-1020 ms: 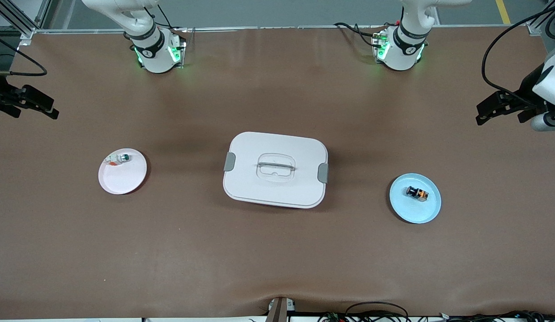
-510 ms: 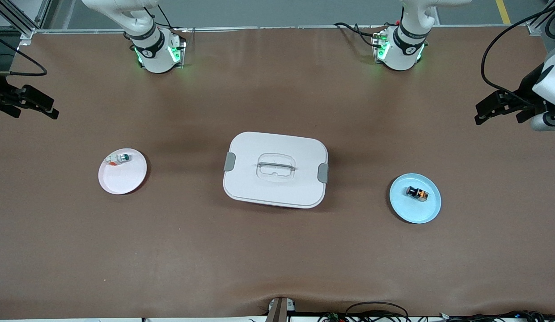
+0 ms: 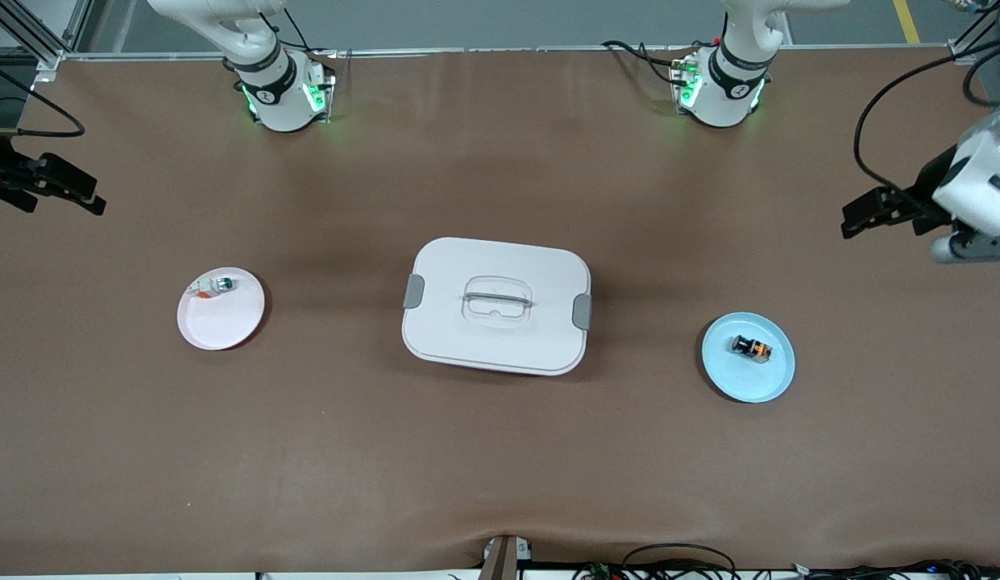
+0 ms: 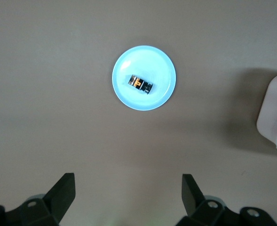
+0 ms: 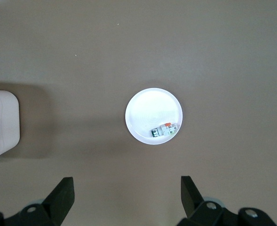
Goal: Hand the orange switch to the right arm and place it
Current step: 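Reach the left gripper down to the orange switch on the blue plate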
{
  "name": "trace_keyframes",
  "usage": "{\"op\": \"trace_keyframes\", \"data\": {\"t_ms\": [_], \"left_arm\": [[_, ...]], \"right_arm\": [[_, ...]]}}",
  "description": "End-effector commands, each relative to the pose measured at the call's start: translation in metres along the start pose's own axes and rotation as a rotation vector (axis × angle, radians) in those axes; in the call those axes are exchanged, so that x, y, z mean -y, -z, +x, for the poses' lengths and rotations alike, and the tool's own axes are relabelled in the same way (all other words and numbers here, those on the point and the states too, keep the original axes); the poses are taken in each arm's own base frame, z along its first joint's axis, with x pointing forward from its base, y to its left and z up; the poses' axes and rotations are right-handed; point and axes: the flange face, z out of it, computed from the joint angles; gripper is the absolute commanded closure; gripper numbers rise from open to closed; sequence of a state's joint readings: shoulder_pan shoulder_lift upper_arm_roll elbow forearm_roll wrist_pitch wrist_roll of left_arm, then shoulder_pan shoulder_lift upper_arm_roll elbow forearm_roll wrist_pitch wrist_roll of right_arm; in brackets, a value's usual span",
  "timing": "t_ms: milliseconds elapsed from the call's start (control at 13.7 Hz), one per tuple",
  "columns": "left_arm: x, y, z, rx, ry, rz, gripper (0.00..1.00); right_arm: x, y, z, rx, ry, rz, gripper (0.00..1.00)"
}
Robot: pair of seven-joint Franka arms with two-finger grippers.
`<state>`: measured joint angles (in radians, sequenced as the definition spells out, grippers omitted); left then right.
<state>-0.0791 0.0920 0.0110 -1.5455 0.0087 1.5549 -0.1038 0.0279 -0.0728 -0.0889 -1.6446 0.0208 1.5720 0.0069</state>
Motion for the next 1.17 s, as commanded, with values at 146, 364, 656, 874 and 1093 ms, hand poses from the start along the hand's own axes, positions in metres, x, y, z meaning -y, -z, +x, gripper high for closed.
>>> {"op": "trace_keyframes", "data": {"t_ms": [146,364,656,874,1093], "left_arm": [[-0.002,-0.054,0.034,0.046,-0.087,-0.016,0.00],[0.002,-0.108,0.041,0.013,-0.173,-0.019,0.00],[0.003,-0.166,0.042,-0.030,-0.298,-0.016,0.00],[0.007,-0.225,0.045,-0.061,-0.402,-0.008,0.00],[0.008,-0.266,0.055,-0.061,-0.431,-0.006,0.00]], "right_arm": [[0.003,0.006,-0.003,-0.015,-0.004,-0.010,0.00],[0.003,0.008,-0.004,-0.015,-0.004,-0.012,0.00],[0.003,0.009,-0.004,-0.020,-0.004,-0.010,0.00],[0.003,0.009,-0.004,-0.020,-0.004,-0.010,0.00],[0.008,0.009,-0.004,-0.021,0.004,-0.010,0.00]]}}
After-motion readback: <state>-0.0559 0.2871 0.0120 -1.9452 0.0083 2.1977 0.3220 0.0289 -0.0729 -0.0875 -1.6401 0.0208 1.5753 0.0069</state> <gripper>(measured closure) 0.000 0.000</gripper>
